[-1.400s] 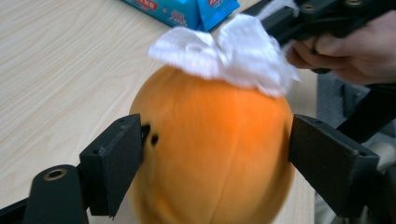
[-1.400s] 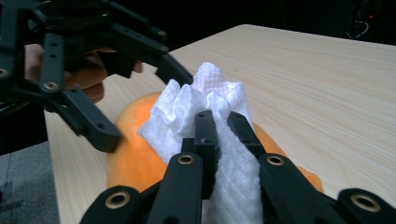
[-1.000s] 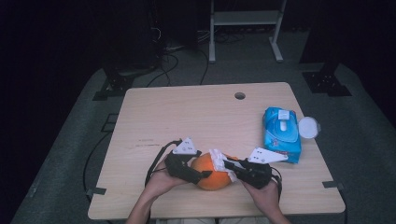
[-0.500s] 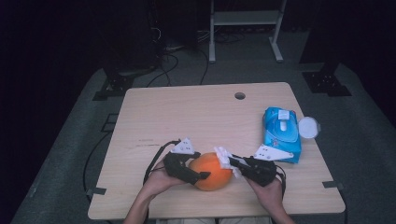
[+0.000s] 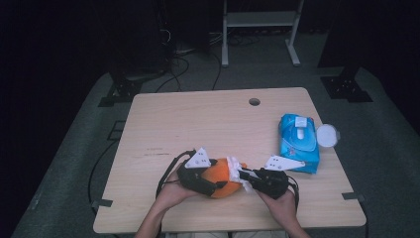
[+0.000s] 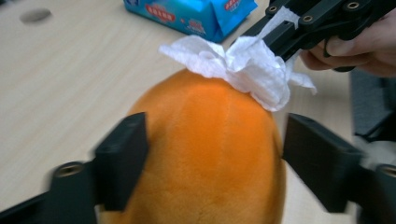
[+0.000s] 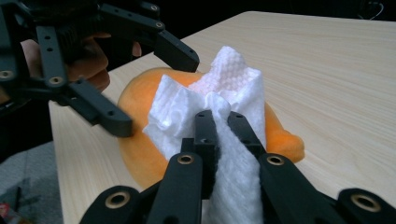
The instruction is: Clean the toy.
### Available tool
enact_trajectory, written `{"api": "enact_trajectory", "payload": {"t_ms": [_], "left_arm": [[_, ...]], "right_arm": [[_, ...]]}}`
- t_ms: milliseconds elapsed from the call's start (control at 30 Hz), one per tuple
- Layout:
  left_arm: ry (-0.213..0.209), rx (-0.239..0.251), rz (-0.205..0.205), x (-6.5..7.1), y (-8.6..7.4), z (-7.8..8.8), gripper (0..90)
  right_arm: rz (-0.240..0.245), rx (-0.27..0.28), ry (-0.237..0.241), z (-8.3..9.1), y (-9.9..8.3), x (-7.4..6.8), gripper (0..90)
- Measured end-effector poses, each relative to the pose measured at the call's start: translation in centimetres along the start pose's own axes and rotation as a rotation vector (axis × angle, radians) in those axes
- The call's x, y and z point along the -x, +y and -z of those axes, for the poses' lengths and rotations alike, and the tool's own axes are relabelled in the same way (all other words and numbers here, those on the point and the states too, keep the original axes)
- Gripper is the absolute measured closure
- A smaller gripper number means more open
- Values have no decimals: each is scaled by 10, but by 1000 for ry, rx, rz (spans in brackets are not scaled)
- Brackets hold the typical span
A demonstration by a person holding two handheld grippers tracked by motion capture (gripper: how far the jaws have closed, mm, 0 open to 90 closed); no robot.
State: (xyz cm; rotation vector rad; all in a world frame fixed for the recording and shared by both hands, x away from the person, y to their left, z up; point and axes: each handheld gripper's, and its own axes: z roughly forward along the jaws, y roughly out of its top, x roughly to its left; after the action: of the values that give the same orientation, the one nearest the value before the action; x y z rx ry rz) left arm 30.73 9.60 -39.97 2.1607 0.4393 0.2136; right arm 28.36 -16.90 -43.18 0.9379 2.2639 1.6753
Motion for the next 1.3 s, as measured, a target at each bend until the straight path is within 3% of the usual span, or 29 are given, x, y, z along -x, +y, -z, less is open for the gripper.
{"api": "enact_trajectory", "payload": {"t_ms": [33, 100, 167, 233, 267, 333, 400, 433, 467, 567, 600, 700, 767, 867, 900, 967, 1067, 1100, 1167, 1233, 1300], "left_arm": [[15, -13, -3, 0, -1, 0, 198], [39, -34, -49, 3, -3, -1, 260], [16, -8, -98, 7, -5, -1, 386], [2, -3, -142, 12, -5, -4, 409], [-2, -2, -144, 13, -5, -4, 400], [-13, -2, -105, 9, -4, -3, 336], [-17, 16, 0, 0, -2, 3, 211], [10, -13, 53, -5, -1, 4, 95], [1, -35, 92, -10, -2, 5, 42], [-83, -78, 173, -18, -11, -2, 63], [-107, -85, 172, -17, -13, -4, 90], [-64, -60, 47, -8, -11, 1, 312], [-30, -21, -31, -3, -8, 3, 402], [43, -10, -158, 9, -2, -1, 427], [33, -5, -161, 10, -1, -3, 416], [2, -21, -134, 8, -2, -7, 360], [-45, -26, 3, -3, -4, -6, 152], [-37, -33, 43, -6, -5, -6, 107], [-40, -46, 95, -12, -9, -5, 111], [-47, -29, 72, -12, -13, -3, 244], [-42, -29, 17, -9, -14, 0, 337]], "right_arm": [[5, 3, -5, 1, 2, 0, 829], [13, 20, -22, 4, 6, 1, 829], [0, 41, -43, 8, 8, 5, 829], [-24, 50, -56, 9, 9, 12, 828], [-35, 48, -59, 9, 8, 15, 828], [-38, 26, -60, 7, 5, 18, 828], [-31, 5, -52, 4, 0, 16, 828], [-27, 5, -42, 3, -2, 14, 828], [-19, -1, -36, 2, -2, 10, 828], [27, -14, -27, 2, 0, -2, 828], [31, -14, -17, 1, 1, -4, 828], [33, -16, -9, 1, 1, -7, 828], [12, 0, 4, 2, 3, -5, 828], [28, 42, -10, 8, 10, -4, 828], [28, 48, -18, 9, 12, -3, 828], [34, 37, -40, 9, 10, 0, 828], [70, -21, -81, 3, -2, 5, 829], [49, -21, -74, 3, -4, 6, 829], [55, -15, -72, 4, -2, 2, 829], [60, -1, -41, 2, 2, -6, 828], [108, -18, -47, 0, 4, -12, 829]]}}
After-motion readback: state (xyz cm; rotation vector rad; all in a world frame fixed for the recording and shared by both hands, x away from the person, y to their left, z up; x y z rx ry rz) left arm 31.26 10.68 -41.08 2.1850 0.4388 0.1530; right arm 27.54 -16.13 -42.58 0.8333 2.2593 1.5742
